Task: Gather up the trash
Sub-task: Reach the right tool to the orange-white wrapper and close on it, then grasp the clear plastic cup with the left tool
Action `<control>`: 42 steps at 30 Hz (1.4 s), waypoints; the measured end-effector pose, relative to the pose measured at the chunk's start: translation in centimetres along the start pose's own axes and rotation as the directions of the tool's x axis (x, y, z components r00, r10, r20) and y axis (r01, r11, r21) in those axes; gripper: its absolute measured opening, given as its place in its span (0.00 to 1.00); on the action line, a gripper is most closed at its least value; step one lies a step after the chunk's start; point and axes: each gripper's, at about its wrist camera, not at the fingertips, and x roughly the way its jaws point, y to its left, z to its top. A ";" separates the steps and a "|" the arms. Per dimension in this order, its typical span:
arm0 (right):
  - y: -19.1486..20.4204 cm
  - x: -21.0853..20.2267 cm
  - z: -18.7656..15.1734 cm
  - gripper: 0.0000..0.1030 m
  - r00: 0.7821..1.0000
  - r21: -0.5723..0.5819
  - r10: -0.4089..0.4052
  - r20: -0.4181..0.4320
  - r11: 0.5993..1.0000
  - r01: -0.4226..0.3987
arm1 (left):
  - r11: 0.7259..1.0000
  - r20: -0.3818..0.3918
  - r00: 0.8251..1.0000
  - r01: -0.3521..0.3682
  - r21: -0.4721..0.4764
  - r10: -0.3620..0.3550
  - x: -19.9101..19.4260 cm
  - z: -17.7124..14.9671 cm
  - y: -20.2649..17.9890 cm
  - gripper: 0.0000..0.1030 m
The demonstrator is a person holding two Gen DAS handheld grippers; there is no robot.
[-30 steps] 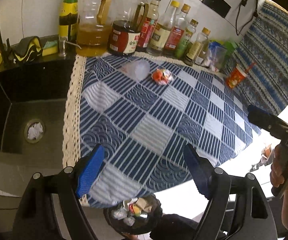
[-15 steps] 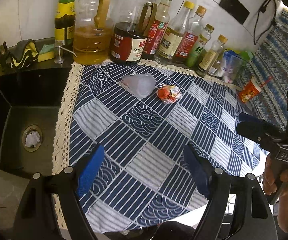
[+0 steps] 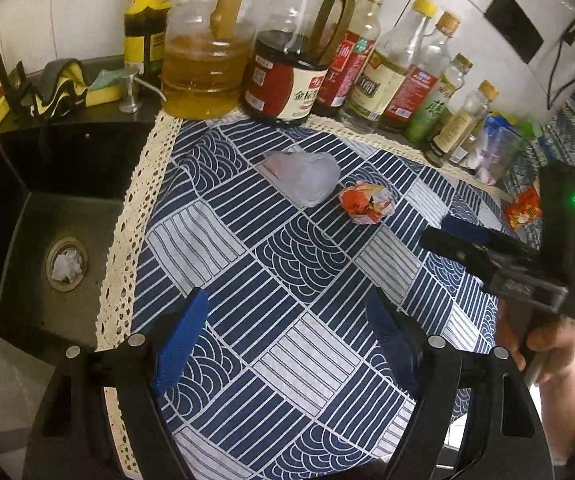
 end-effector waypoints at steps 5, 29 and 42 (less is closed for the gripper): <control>-0.9 2.5 1.5 0.80 1.000 -0.011 0.015 -0.015 1.000 -0.015 | 0.999 -0.012 1.000 -0.022 -0.028 0.021 0.9 0.1 -0.1 0.77; -2.1 6.4 2.7 0.50 0.989 -0.059 0.089 -0.117 0.994 -0.097 | 0.996 -0.038 0.998 -0.059 -0.073 0.056 3.4 1.2 -1.2 0.77; -3.1 3.1 1.9 0.50 0.990 -0.061 0.105 -0.098 0.992 -0.111 | 0.996 -0.032 0.997 -0.070 -0.048 0.069 4.8 3.1 -2.5 0.77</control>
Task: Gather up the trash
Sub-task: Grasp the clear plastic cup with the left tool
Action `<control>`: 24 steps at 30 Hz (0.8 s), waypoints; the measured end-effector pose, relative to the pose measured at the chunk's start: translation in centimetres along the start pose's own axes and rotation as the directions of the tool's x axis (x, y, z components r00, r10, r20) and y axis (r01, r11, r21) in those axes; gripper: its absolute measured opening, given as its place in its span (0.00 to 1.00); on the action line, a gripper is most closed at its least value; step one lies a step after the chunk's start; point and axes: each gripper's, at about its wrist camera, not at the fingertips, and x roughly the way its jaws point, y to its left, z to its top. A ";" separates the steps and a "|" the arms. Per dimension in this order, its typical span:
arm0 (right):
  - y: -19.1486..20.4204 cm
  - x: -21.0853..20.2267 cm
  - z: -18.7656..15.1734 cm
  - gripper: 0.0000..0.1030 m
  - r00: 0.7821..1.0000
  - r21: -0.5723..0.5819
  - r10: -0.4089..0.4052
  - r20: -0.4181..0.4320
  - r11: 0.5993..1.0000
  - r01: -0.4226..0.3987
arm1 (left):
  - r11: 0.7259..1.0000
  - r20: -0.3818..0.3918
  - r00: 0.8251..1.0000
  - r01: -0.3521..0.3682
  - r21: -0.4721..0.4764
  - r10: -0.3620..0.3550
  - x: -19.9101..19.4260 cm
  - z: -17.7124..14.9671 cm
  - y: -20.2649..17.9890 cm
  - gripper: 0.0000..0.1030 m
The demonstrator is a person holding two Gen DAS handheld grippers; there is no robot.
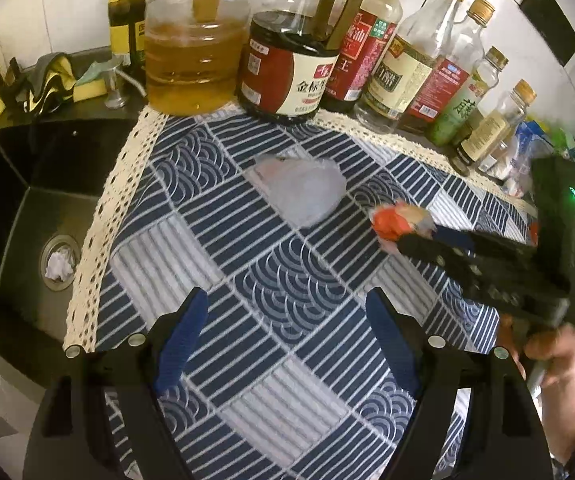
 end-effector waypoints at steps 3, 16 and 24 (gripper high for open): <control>-0.7 -1.4 -0.6 0.50 1.000 0.007 -0.006 0.014 1.000 0.006 | 1.000 0.002 1.000 -0.008 0.011 0.008 1.0 1.0 -0.8 0.77; -3.8 -4.8 -4.0 0.50 0.999 0.046 -0.024 0.043 0.999 0.022 | 0.995 -0.040 0.994 -0.104 0.006 0.104 6.7 5.0 -2.8 0.77; -3.9 -5.5 -5.2 0.50 0.999 0.063 0.016 0.045 0.998 -0.018 | 0.986 -0.059 0.985 -0.164 -0.005 0.164 9.3 6.9 -2.7 0.77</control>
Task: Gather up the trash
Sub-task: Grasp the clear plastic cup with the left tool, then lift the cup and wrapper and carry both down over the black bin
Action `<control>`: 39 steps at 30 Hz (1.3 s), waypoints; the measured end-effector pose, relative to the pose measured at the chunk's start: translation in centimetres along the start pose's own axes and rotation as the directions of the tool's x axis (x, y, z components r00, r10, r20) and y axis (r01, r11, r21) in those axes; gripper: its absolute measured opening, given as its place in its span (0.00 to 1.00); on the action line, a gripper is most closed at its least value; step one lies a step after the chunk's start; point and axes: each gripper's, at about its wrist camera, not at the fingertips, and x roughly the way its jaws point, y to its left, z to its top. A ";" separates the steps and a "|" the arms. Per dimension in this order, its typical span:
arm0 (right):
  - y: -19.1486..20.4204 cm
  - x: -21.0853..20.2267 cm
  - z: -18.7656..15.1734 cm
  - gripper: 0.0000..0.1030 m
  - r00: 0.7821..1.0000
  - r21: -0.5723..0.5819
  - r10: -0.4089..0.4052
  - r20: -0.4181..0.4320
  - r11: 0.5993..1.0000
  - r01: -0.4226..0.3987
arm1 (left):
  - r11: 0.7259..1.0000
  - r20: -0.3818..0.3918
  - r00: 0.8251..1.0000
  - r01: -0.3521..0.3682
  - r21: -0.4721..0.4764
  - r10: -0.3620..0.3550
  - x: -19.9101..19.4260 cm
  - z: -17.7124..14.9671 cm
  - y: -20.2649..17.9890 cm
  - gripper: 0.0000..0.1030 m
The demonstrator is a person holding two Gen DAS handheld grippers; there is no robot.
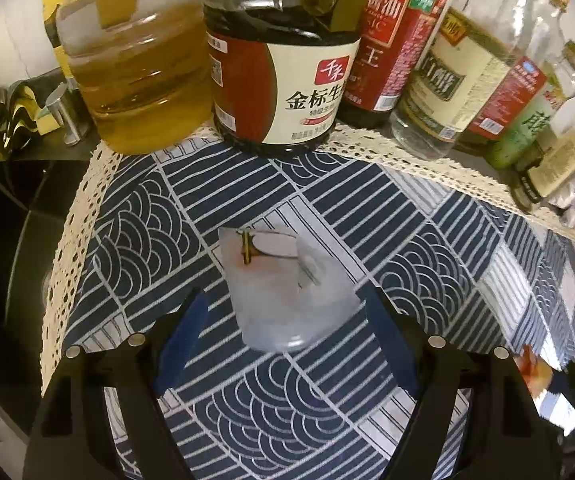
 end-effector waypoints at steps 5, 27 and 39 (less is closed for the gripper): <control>0.0 0.1 0.0 0.50 1.000 0.004 0.016 -0.001 1.000 -0.016 | 1.000 -0.013 1.000 -0.002 -0.002 0.002 1.0 0.4 0.0 0.62; 2.7 -0.9 -0.5 0.50 0.999 0.009 -0.038 0.010 0.999 0.038 | 0.994 0.099 0.993 0.059 0.096 -0.068 -5.4 -2.8 -0.1 0.62; 8.1 -3.2 -3.6 0.50 0.990 0.045 -0.132 0.044 0.991 0.130 | 0.972 0.099 0.976 0.179 0.154 -0.196 -8.8 -9.2 2.2 0.62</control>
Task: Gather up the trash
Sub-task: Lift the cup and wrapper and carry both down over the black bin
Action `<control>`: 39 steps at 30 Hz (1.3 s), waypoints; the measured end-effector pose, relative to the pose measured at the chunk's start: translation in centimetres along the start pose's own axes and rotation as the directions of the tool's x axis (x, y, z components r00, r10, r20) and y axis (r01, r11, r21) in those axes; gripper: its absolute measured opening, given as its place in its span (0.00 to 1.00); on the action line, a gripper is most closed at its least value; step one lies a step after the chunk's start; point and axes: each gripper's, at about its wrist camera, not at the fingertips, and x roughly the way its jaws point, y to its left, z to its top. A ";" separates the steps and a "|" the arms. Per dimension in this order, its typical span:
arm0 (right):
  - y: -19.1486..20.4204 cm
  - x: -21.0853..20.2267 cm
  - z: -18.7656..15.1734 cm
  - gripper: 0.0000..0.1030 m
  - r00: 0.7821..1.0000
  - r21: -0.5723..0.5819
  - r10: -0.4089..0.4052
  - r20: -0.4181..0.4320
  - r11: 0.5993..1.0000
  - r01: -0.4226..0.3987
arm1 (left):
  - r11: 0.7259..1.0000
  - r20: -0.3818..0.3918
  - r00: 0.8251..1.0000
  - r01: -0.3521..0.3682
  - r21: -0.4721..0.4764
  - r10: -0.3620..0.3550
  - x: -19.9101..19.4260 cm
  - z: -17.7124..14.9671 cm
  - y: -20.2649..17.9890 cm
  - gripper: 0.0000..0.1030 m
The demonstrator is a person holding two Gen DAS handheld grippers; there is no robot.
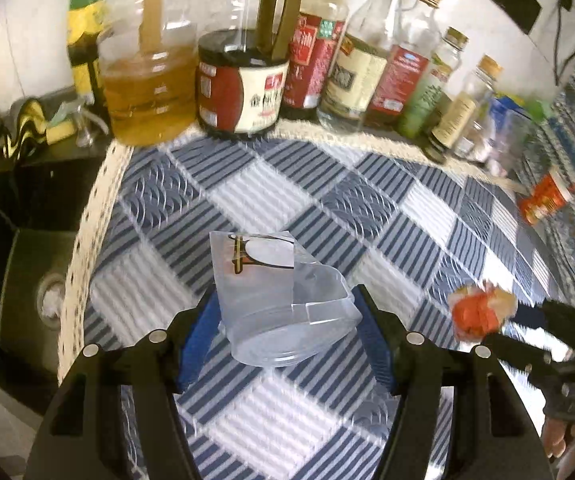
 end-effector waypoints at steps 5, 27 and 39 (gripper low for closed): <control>3.0 -1.0 -2.4 0.50 0.999 0.027 -0.035 0.011 0.999 0.035 | 0.999 -0.013 0.999 0.038 0.030 -0.038 -1.9 -3.8 1.2 0.62; 14.6 -3.4 -14.2 0.51 0.985 0.149 -0.171 0.024 0.975 0.166 | 0.975 -0.022 0.985 0.172 0.143 -0.171 -9.8 -16.7 6.7 0.62; 17.5 -1.6 -21.1 0.51 0.987 0.223 -0.152 -0.056 0.961 0.161 | 0.964 -0.126 0.970 0.226 0.139 -0.209 -9.6 -23.7 7.2 0.62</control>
